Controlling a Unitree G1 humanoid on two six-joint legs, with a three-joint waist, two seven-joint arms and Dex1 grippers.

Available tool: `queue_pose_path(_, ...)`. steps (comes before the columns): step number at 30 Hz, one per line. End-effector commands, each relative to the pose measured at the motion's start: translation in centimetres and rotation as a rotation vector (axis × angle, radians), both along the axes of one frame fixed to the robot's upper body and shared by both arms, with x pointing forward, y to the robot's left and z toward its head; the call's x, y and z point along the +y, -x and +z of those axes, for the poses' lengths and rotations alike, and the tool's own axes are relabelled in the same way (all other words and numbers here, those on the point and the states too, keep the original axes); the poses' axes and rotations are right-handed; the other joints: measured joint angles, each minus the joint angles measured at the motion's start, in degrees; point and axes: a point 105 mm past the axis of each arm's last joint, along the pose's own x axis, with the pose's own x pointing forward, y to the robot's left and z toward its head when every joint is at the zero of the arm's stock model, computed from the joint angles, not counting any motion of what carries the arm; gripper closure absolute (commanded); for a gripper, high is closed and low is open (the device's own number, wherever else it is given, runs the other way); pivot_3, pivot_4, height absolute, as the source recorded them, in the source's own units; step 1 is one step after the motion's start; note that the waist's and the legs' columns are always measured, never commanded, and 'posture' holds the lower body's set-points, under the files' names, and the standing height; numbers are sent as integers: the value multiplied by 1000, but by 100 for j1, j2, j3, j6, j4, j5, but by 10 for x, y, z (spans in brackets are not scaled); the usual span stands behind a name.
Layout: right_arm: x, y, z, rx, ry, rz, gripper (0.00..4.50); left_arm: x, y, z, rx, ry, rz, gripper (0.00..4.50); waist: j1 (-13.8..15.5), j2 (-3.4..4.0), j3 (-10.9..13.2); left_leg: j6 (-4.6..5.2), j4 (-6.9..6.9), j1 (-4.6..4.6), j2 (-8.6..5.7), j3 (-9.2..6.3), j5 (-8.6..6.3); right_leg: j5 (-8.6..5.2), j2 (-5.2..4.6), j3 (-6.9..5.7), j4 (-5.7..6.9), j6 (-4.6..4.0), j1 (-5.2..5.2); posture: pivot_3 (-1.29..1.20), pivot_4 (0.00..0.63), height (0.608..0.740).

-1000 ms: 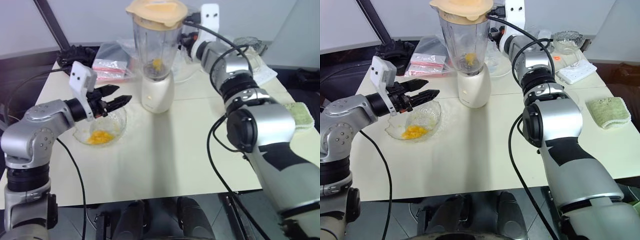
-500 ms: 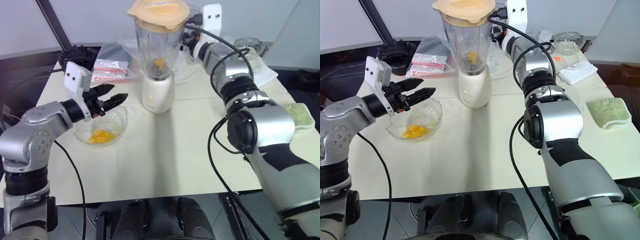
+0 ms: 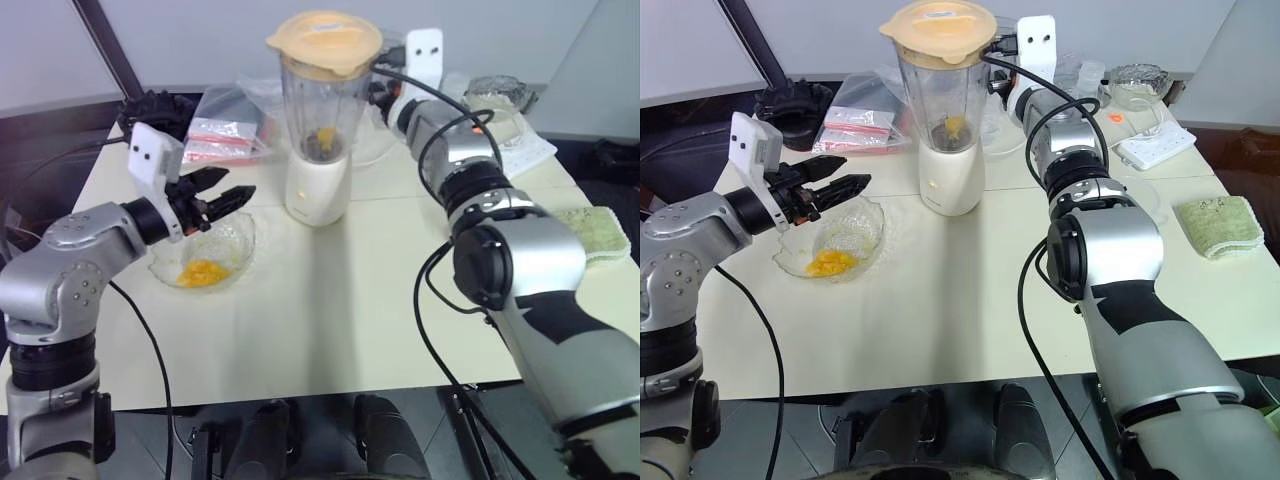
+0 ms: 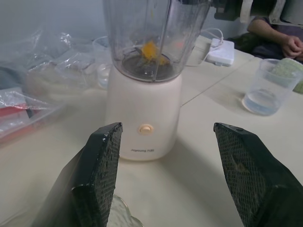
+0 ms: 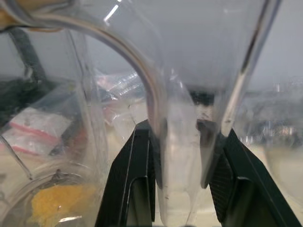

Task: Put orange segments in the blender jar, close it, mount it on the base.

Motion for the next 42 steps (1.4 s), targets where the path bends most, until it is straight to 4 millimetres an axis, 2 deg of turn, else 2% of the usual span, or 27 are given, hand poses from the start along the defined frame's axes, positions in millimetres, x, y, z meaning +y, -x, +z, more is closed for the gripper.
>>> queue_pose_path(1, -1, 0, 2, 18, 62, -8, 3610, -1, 4, 13, -65, -6, -2, 1266, -5, 0, -1, 1, 0, 1, 0, 0, 0, 0, 0, 0, 0, 0, 0, 0, 150, 740)
queue_pose_path(15, 5, 0, -15, 70, 184, -7, 3610, -1, 1, 10, -71, 7, 26, 1266, -1, -3, -4, 9, 0, 22, 0, -1, -5, 0, 0, -1, 1, 0, 19, 0, 150, 740)
queue_pose_path(19, 1, 0, -16, 61, 223, -17, 1714, -1, -1, 10, -73, 8, 28, 1200, 0, -6, -6, 14, 0, 36, 0, -3, -8, 0, 0, -3, -2, 0, 36, 0, 150, 740)
queue_pose_path(22, -3, -1, -15, 51, 250, -32, 69, -2, -2, 10, -67, 18, 20, 1200, -12, -3, -4, 14, 0, 36, -1, -2, -8, 0, 0, -2, -1, 0, 34, 0, 150, 740)
queue_pose_path(31, -17, -1, -19, 19, 327, -55, 69, -8, -6, 11, -62, 54, -9, 1200, -16, -3, -4, 13, -4, 34, 1, 0, -7, 0, 2, -1, 1, 0, 28, 0, 150, 740)
queue_pose_path(37, -19, 3, -24, -31, 369, 4, 69, -36, 4, -16, 11, 45, -103, 1200, -9, -4, -4, 12, -2, 34, 0, 0, -7, 0, 1, -1, 0, 0, 31, 0, 150, 740)
queue_pose_path(39, -19, 7, -29, -54, 337, 32, 69, -45, 9, -25, 38, 45, -138, 1200, -6, -4, -5, 13, -3, 34, 1, -2, -7, 0, 2, -1, 0, 0, 31, 0, 150, 740)
queue_pose_path(42, -19, 33, -47, -73, 248, 117, 69, -55, 14, -38, 70, 44, -179, 1200, 4, -6, -6, 14, -1, 34, 3, -7, -8, 0, 2, -4, 1, 0, 34, 0, 150, 740)
